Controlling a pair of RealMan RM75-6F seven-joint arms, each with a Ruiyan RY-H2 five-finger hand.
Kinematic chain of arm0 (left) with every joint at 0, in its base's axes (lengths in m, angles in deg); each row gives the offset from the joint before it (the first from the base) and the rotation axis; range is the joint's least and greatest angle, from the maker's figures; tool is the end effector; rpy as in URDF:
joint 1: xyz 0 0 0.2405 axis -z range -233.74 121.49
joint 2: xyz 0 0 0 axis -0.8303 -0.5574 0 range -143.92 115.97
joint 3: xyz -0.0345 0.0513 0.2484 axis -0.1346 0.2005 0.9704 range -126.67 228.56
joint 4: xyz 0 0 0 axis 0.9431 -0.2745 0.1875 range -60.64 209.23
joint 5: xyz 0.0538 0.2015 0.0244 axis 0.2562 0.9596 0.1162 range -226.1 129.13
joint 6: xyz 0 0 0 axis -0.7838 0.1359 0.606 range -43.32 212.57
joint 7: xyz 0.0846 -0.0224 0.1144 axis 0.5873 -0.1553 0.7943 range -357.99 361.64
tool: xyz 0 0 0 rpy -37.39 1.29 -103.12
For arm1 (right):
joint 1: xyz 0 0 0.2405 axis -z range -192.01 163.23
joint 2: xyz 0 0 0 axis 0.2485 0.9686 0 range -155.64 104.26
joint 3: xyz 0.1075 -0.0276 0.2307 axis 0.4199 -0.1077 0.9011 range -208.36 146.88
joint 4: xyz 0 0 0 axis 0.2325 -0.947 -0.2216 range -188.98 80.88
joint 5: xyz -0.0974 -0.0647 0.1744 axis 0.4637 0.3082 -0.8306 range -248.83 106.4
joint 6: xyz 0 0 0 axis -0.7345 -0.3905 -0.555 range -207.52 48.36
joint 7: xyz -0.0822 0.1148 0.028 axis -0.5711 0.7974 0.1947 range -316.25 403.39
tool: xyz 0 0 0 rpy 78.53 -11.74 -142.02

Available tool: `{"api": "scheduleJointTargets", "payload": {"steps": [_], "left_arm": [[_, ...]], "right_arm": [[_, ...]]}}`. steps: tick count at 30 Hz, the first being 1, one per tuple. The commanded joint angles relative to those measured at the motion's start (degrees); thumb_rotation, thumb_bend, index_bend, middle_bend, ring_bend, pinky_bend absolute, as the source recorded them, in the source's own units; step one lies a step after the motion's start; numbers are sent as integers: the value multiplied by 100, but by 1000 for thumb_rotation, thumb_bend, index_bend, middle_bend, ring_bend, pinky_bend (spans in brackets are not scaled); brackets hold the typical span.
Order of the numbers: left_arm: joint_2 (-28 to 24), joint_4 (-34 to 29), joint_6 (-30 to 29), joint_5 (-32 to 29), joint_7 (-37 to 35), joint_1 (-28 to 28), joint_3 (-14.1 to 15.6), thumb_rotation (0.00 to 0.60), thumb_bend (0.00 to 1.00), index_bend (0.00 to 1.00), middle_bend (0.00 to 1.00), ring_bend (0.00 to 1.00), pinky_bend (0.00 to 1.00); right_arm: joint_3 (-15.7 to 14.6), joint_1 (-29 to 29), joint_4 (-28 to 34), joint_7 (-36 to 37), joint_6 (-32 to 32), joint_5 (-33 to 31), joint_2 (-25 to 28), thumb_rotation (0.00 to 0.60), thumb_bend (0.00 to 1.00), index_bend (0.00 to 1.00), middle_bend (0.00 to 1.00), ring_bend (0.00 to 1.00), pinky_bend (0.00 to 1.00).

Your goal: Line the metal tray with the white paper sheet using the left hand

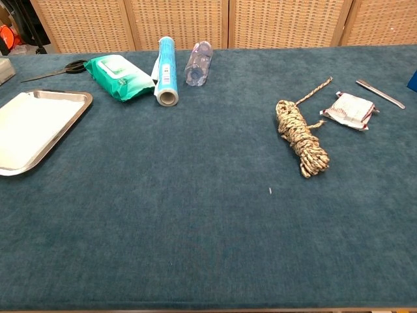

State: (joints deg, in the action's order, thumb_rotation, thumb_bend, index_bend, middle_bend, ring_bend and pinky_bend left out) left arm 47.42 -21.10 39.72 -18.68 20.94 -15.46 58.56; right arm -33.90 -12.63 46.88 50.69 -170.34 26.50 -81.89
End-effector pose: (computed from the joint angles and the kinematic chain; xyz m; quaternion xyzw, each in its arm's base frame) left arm -0.3216 0.2866 0.1077 -0.6273 -0.5734 -0.0832 0.5204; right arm -0.2839 -0.1227 0.1774 0.6003 -0.4270 0.4286 0.5230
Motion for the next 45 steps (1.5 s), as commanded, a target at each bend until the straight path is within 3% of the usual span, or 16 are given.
{"api": "scheduleJointTargets", "payload": {"steps": [1, 7, 14, 19, 22, 27, 32, 45], "left_arm": [[7, 21, -36, 62, -51, -38, -42, 116, 0, 237, 0, 0, 0], [54, 7, -200, 388, -262, -170, -216, 114, 0, 237, 0, 0, 0], [64, -118, -827, 1422, -1222, -566, -832, 117, 0, 223, 0, 0, 0], [-195, -496, -1041, 1812, -1818, -768, -1155, 117, 0, 223, 0, 0, 0], [-409, -1026, -1442, 2236, -2339, -1100, -1300, 115, 0, 221, 0, 0, 0], [-465, -1583, -2410, 3327, -2926, -1871, -1120, 115, 0, 216, 0, 0, 0], [-118, -1516, -3286, 4133, -3066, -2480, -890, 116, 0, 216, 0, 0, 0], [459, -1045, -4109, 5004, -3145, -3289, -516, 115, 0, 216, 0, 0, 0]], "right_arm": [[-1, -1, 4, -17, 6, -1, -5, 600, 0, 0, 0, 0, 0], [-3, -3, 11, -47, 12, 4, -14, 600, 0, 0, 0, 0, 0], [6, -2, 5, -9, 4, -20, -3, 600, 0, 0, 0, 0, 0], [6, -5, -1, 19, 4, -18, 5, 600, 0, 0, 0, 0, 0], [7, -2, -5, 36, -8, -13, 8, 600, 0, 0, 0, 0, 0], [15, -10, -19, 57, -14, -5, -5, 600, 0, 0, 0, 0, 0], [26, -40, -18, 31, 33, -14, -35, 600, 0, 0, 0, 0, 0], [55, -73, -28, -14, 109, -109, -73, 600, 0, 0, 0, 0, 0]]}}
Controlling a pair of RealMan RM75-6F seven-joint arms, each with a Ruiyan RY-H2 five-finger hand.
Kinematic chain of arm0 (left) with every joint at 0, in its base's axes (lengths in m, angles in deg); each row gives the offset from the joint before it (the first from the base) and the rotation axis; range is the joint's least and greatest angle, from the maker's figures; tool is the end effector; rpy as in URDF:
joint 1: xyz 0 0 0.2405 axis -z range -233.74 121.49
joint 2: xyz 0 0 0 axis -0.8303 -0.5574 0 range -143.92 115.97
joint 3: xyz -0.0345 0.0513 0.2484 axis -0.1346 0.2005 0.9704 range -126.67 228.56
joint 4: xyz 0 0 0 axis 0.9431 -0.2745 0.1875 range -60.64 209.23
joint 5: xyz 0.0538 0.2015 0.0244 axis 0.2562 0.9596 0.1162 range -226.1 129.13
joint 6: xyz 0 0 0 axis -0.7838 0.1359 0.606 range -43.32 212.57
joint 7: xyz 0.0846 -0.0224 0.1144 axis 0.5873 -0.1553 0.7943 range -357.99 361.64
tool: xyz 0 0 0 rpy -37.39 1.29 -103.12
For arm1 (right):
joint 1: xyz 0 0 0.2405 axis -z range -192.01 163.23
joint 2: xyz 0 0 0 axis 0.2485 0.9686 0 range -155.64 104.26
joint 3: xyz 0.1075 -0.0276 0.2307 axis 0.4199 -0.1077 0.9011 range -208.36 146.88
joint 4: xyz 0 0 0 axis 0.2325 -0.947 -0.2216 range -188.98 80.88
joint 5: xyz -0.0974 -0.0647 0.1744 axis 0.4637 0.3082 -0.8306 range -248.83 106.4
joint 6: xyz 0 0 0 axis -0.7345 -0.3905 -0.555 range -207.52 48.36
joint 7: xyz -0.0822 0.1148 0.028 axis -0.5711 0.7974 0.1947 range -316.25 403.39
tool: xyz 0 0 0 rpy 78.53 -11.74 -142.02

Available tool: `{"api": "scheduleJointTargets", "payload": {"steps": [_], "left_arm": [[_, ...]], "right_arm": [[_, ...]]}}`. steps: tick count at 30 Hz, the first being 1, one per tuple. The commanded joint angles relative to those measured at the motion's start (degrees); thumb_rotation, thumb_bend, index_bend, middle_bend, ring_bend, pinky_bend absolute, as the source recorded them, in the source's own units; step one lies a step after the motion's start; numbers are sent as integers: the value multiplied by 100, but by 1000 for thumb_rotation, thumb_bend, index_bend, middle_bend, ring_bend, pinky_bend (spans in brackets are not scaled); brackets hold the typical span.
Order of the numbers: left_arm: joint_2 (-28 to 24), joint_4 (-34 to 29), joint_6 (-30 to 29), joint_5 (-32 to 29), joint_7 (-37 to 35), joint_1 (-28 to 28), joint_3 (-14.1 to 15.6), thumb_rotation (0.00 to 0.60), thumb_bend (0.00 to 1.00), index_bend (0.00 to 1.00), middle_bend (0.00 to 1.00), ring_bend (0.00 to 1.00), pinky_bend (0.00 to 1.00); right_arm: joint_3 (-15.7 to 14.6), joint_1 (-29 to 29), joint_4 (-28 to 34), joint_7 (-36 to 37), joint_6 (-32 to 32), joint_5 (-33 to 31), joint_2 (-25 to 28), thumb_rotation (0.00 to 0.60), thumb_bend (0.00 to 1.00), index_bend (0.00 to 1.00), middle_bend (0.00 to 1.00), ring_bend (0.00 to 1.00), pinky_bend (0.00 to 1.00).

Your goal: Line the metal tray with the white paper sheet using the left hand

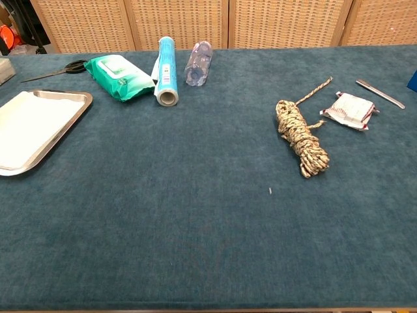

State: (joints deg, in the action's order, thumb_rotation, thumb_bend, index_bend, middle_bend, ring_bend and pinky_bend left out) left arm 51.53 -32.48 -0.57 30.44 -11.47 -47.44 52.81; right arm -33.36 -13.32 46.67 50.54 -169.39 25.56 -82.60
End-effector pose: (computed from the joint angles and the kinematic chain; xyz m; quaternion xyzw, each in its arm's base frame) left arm -0.2684 0.1761 0.1263 -0.4782 -0.5607 -0.4847 0.4711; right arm -0.2847 -0.1282 0.1738 0.5990 -0.4292 0.4285 0.5228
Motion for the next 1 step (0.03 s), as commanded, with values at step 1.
{"api": "scheduleJointTargets", "payload": {"steps": [1], "left_arm": [[78, 133, -126, 142, 131, -135, 77, 115, 0, 216, 0, 0, 0]], "right_arm": [[0, -7, -9, 0, 24, -21, -2, 600, 0, 0, 0, 0, 0]]}}
